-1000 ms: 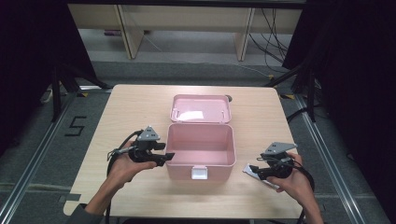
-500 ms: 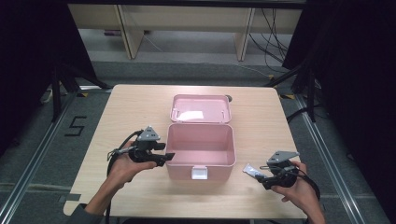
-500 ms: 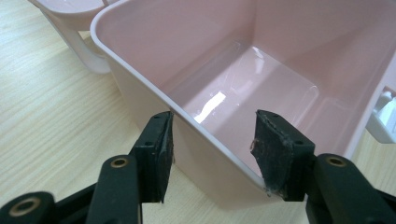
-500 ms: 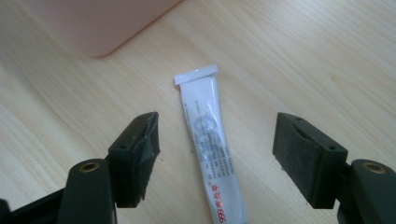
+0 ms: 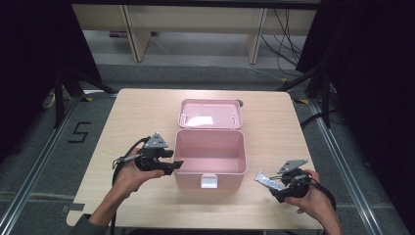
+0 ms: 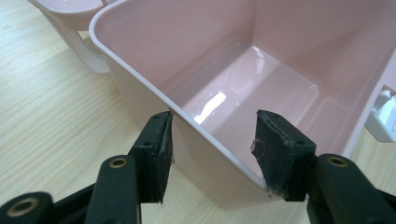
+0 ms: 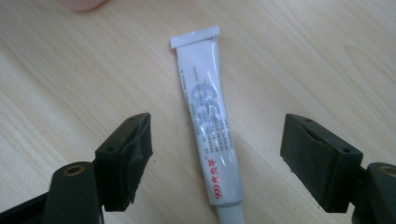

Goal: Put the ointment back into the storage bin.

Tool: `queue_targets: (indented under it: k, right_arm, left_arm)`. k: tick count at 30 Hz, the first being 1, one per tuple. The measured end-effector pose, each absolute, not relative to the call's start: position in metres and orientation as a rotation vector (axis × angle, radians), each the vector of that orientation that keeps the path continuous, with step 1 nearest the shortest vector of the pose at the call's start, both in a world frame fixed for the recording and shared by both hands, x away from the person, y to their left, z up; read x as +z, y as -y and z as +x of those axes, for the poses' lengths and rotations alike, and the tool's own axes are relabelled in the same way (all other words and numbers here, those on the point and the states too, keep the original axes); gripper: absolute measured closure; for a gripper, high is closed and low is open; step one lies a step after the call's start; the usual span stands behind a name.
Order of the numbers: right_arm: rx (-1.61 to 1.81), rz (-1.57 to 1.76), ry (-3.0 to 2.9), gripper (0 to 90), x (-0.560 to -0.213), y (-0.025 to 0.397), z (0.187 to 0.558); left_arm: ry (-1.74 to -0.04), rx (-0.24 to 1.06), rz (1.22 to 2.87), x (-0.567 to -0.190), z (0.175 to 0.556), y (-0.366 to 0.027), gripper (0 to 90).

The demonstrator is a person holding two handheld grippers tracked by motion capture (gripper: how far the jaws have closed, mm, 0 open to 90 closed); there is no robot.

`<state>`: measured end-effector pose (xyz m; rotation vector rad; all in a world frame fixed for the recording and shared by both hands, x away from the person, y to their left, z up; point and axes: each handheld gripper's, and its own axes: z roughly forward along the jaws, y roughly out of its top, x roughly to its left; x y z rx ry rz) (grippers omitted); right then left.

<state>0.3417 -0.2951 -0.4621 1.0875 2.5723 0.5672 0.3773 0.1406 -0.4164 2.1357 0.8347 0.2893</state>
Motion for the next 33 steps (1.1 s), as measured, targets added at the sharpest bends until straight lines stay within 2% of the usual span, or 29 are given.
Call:
queue_targets:
  k: [11, 19, 28, 33]
  right_arm:
    - [0.42, 0.956, -2.714, 45.5, -0.468, 0.287, 0.347]
    - [0.335, 0.956, -2.763, 56.0, -0.469, 0.285, 0.357]
    - [0.231, 0.932, -2.824, 64.3, -0.469, 0.278, 0.369]
    - [0.186, 0.947, -2.842, 65.8, -0.471, 0.276, 0.373]
  left_arm:
    - [-0.828, 0.28, 2.132, -0.417, 0.377, -0.141, 46.4]
    - [-0.829, 0.281, 2.131, -0.417, 0.377, -0.141, 46.4]
    - [-0.829, 0.28, 2.132, -0.417, 0.377, -0.141, 46.1]
    - [-0.829, 0.279, 2.132, -0.417, 0.377, -0.141, 46.0]
